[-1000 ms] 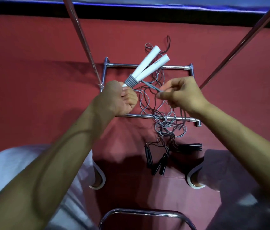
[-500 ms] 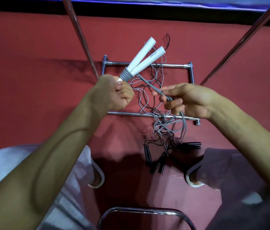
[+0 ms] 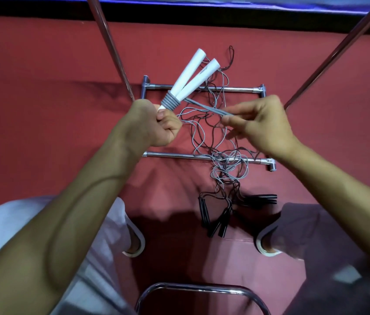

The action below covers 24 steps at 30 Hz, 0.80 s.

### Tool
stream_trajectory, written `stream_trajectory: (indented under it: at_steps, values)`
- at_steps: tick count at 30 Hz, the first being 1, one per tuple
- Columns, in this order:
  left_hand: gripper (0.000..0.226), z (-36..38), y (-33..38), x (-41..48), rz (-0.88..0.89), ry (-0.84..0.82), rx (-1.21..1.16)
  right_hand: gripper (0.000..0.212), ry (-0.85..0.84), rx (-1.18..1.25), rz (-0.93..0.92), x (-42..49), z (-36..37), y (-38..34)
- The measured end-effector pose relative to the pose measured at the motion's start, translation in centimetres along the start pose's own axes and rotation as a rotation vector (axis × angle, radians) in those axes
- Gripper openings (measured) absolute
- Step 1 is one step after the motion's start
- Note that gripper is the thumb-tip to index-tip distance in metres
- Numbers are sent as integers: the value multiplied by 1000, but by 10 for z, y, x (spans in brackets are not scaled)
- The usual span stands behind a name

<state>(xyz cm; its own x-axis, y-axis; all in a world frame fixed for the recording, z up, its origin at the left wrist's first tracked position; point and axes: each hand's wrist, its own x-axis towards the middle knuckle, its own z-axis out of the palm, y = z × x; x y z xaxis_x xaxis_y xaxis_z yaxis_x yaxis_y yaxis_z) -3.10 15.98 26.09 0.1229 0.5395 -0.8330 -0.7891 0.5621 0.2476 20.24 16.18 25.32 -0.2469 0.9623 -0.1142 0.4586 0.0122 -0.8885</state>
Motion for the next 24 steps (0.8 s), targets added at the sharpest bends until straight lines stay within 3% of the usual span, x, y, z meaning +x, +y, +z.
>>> stream_trajectory:
  at_steps: [3,5,9,14,16,18,20,22,24]
  values:
    - [27,1,3,-2,-7,-3,-12,30,-288,779,608,8,-9,-12]
    - [30,1,5,-2,-12,0,-21,34,-355,914,710,14,-15,-9]
    - [32,0,5,-1,-12,14,-63,17,-379,490,398,9,-7,-8]
    - [38,-1,1,0,-34,31,-72,14,-81,-511,-213,-1,-3,-10]
    - [39,0,1,-2,-32,37,-72,25,25,-629,-309,-6,1,-8]
    - [41,1,1,-3,-34,37,-81,20,131,-697,-410,-9,6,-3]
    - [37,3,0,-4,-28,36,-82,28,142,-780,-425,-7,6,0]
    - [29,6,-2,-7,-18,23,-80,39,-26,-544,-255,-3,3,-1]
    - [26,8,-3,-8,-1,16,-63,34,-275,135,177,1,1,-10]
